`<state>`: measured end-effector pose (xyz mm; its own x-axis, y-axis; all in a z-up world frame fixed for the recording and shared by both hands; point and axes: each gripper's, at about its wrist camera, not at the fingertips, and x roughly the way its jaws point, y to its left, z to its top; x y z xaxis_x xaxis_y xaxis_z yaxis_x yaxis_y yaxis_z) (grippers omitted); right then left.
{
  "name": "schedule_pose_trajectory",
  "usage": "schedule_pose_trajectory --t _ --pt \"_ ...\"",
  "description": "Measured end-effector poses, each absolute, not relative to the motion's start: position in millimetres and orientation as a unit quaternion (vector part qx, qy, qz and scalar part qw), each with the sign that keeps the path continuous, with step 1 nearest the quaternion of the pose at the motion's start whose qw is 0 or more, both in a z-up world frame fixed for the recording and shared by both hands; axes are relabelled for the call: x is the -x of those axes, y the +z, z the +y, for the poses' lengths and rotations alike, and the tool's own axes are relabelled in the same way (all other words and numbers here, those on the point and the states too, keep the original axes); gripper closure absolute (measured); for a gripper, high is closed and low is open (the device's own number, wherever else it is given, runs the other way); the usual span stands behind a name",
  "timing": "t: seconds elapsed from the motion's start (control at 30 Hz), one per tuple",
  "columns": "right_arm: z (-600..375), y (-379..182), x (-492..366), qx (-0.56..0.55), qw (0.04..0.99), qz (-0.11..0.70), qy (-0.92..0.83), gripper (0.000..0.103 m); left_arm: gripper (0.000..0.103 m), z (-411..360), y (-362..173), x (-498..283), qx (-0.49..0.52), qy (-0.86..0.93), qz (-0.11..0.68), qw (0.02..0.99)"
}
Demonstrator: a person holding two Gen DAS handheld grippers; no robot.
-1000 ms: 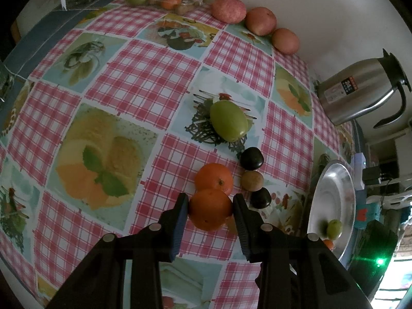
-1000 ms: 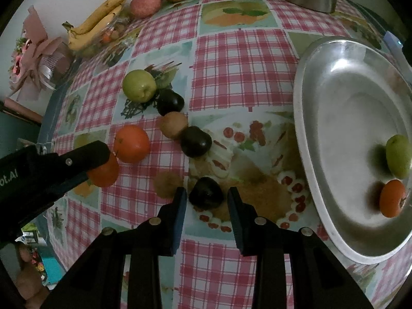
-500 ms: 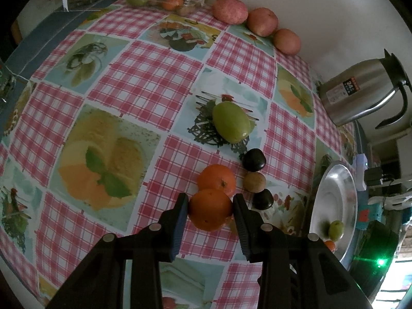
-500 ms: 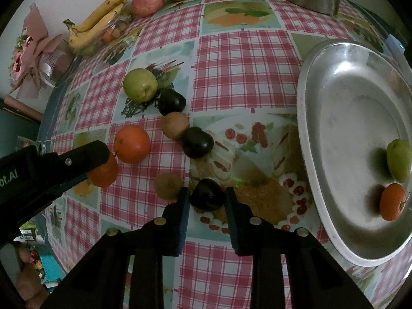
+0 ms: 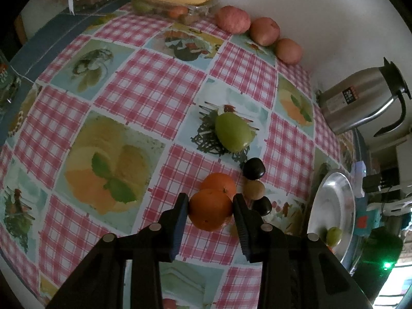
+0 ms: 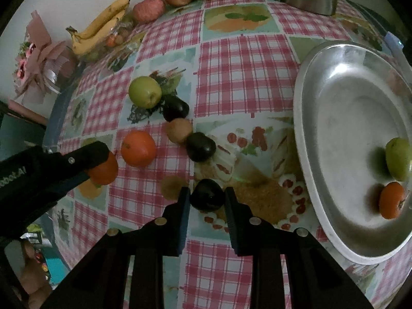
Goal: Organize fruits
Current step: 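Lift the orange with the left tool while the right tool grasps the dark plum, then carry the held orange and dark plum over the steel plate with both tools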
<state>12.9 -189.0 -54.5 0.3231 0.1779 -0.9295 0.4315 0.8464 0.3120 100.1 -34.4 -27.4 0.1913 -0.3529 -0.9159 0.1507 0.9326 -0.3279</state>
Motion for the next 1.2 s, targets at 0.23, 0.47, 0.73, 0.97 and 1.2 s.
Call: schedule_pose_trajectory --t 0.23,0.47,0.73,0.97,1.2 --pt "-198.2 -32.0 -7.1 -0.269 0.787 0.548 -0.089 0.075 0.065 -35.9 -19.5 -98.3 0.080 -0.168 0.605 0.774" --pt "-214.7 -15.3 3.2 -0.269 0.796 0.530 -0.118 0.075 0.065 -45.4 -7.3 -92.9 0.071 -0.180 0.590 0.783" --pt "-236.0 -4.3 19.8 -0.287 0.798 0.509 -0.148 0.075 0.065 -55.2 -1.1 -87.2 0.063 -0.195 0.586 0.784" --pt "-261.1 -2.7 38.7 -0.311 0.789 0.496 -0.185 0.075 0.065 -66.9 3.7 -79.5 0.050 -0.209 0.580 0.786" --pt "-285.9 -1.1 60.5 -0.322 0.778 0.486 -0.235 0.075 0.065 -89.8 10.1 -64.1 0.029 -0.237 0.573 0.784"
